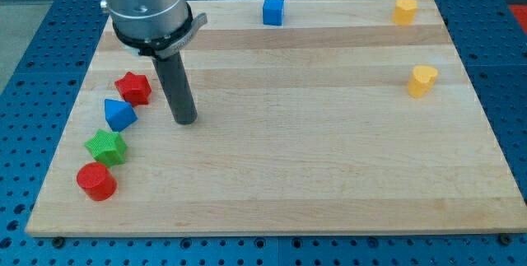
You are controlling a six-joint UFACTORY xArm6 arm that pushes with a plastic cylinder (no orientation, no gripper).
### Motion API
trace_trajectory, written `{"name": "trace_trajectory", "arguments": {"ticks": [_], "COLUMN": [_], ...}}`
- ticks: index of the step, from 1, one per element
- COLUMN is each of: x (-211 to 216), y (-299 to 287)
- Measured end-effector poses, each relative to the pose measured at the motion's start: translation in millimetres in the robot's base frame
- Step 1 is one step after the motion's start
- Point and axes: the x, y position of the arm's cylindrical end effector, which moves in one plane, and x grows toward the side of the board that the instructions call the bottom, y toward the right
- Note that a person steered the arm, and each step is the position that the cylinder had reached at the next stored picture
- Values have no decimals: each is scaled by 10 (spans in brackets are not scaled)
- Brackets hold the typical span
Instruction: Push the red star left a bit
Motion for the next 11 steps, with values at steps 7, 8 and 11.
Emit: {"name": "trace_trajectory", "arguments": {"ticks": [7,8,11], "x": [-425,-438,-438], "y": [-322,-429,-713]}}
